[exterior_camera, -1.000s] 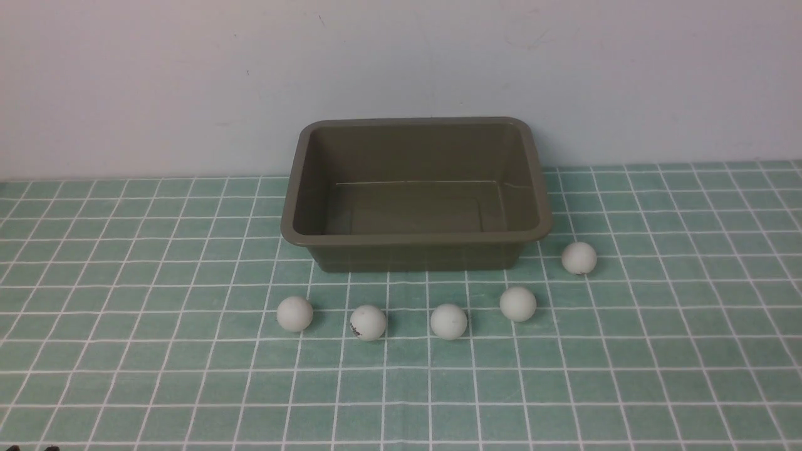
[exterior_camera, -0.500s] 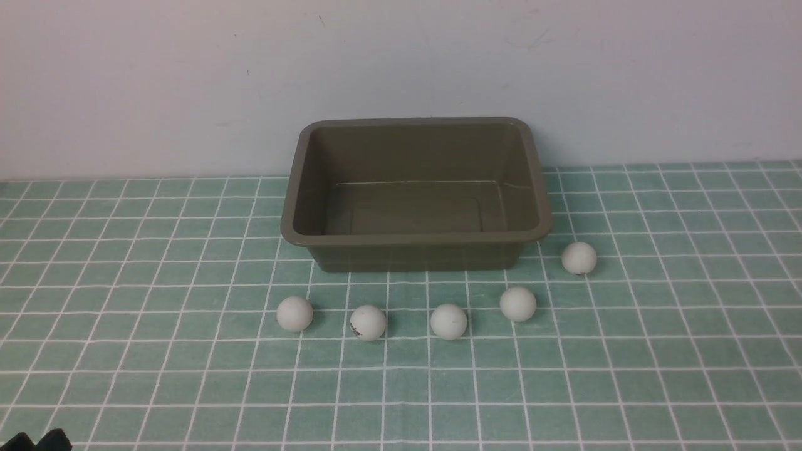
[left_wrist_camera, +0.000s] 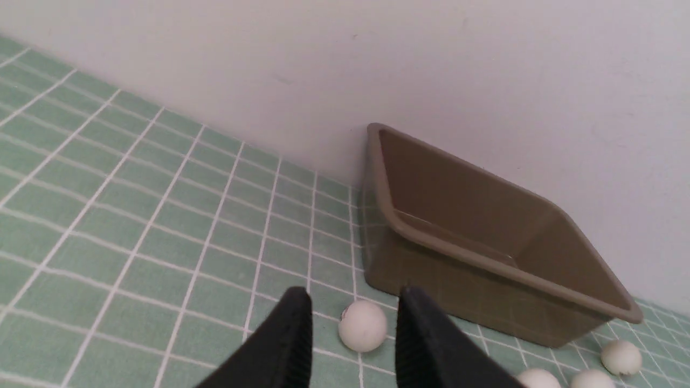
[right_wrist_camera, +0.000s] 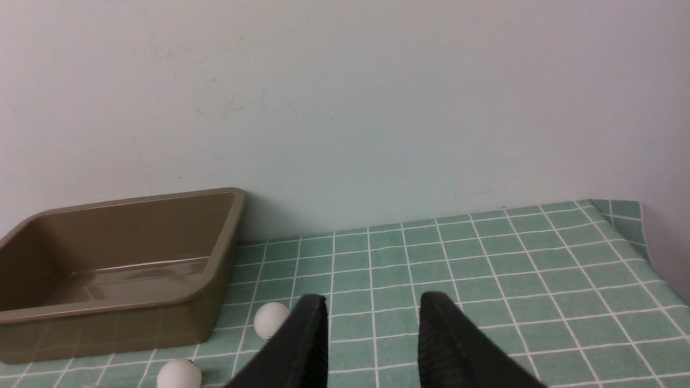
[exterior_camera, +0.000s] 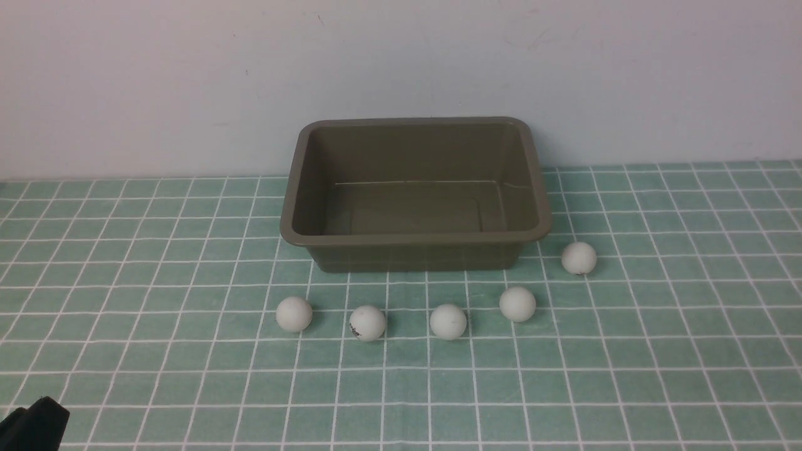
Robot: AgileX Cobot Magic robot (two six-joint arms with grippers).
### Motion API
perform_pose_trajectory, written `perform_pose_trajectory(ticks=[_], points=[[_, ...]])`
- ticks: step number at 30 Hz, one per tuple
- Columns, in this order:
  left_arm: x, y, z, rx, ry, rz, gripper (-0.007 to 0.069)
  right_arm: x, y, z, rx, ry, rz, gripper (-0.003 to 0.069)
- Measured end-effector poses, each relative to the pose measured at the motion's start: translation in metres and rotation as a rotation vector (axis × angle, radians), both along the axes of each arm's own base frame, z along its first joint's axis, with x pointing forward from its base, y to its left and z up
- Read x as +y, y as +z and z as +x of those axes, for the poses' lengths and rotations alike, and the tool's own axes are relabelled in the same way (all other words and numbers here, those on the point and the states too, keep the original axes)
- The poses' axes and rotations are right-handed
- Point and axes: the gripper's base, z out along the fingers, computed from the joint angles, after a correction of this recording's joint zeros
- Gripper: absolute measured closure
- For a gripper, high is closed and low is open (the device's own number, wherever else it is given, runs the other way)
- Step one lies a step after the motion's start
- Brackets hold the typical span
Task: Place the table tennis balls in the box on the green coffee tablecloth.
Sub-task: 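Reach for and grasp a ping pong ball on the table beside the basket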
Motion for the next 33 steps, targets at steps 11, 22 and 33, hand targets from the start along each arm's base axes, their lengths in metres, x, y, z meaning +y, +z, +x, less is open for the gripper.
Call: perform_pose_trajectory(ticks=[11, 22, 33], points=[[-0.013, 0.043, 0.025, 0.253, -0.219, 0.27, 0.0374, 0.007, -0.001, 0.0, 0.006, 0.077, 0.028, 0.0435], [-0.023, 0.05, 0.119, 0.428, -0.486, 0.457, 0.0309, 0.02, -0.001, -0.002, -0.002, 0.244, -0.185, 0.0435], [-0.034, 0.021, 0.232, 0.509, -0.61, 0.363, 0.0249, 0.023, -0.009, 0.006, 0.123, 0.283, -0.21, 0.0435]])
